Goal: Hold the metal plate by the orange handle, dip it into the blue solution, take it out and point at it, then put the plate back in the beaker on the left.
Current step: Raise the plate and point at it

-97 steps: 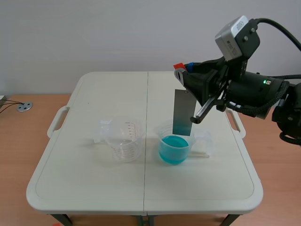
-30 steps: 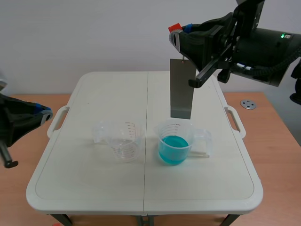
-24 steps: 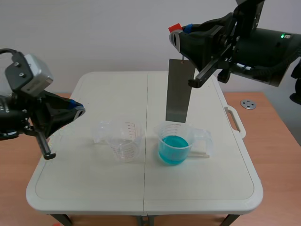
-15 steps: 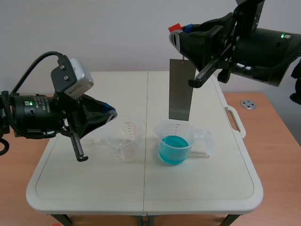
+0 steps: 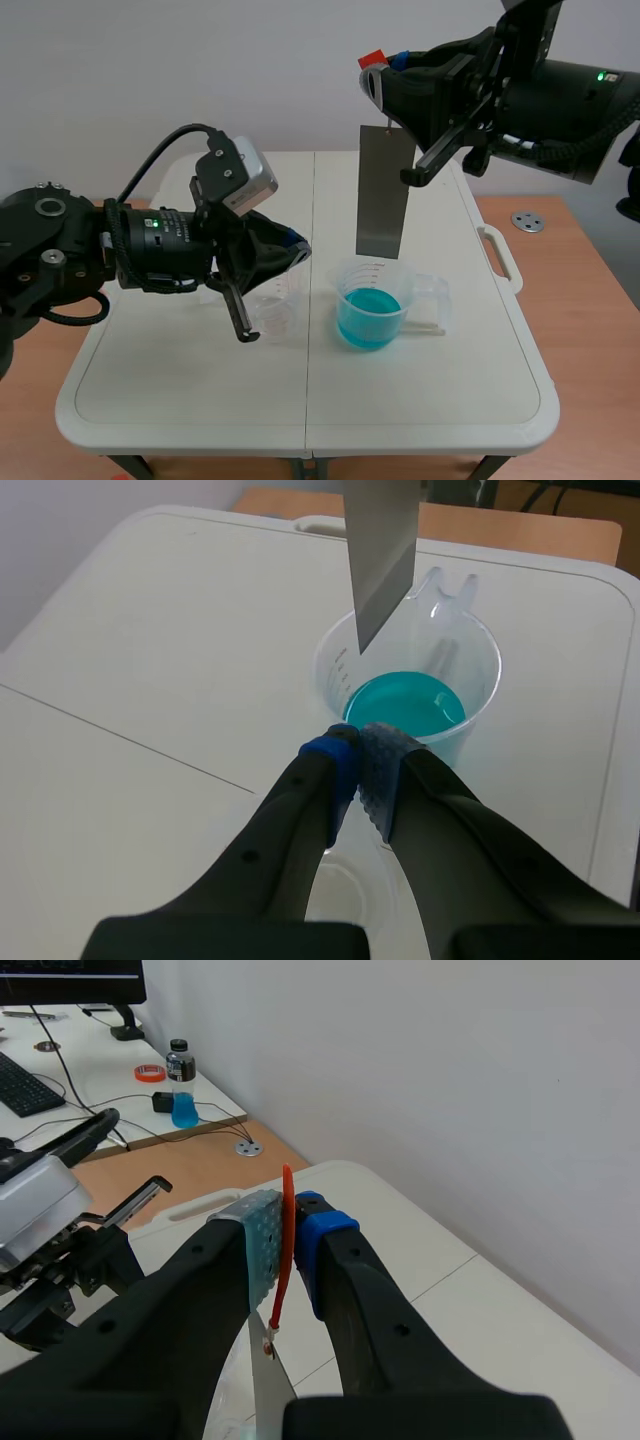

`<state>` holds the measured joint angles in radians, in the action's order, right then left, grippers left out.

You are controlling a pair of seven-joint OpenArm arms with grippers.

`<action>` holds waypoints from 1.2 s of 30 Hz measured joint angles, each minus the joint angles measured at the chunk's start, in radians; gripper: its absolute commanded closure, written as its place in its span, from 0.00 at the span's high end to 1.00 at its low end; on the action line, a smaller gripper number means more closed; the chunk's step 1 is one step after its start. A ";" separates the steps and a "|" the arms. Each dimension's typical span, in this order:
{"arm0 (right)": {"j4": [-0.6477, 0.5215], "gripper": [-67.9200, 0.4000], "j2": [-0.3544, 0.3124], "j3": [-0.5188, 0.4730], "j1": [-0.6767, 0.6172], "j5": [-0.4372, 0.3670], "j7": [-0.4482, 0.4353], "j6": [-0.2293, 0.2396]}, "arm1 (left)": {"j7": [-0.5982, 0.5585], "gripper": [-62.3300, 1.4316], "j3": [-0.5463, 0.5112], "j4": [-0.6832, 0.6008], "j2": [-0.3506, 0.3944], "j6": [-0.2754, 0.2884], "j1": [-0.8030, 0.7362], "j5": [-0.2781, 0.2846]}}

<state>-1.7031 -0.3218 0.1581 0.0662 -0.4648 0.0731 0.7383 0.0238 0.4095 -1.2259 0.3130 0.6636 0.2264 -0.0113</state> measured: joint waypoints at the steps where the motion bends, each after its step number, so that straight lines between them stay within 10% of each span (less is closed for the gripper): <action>1: 0.000 0.02 0.000 0.000 0.000 0.000 0.000 0.000 | 0.000 0.05 0.005 0.009 -0.008 -0.014 0.004 -0.003; 30: 0.000 0.02 0.000 0.000 0.000 0.000 0.000 0.000 | -0.001 0.05 0.033 0.079 -0.060 -0.069 0.042 -0.074; 36: 0.000 0.02 0.000 0.000 0.000 0.000 0.000 0.000 | -0.013 0.05 -0.018 0.035 0.036 -0.076 0.011 0.015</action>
<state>-1.7031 -0.3218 0.1581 0.0662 -0.4648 0.0731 0.7383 0.0105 0.3916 -1.1908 0.3492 0.5877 0.2371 0.0036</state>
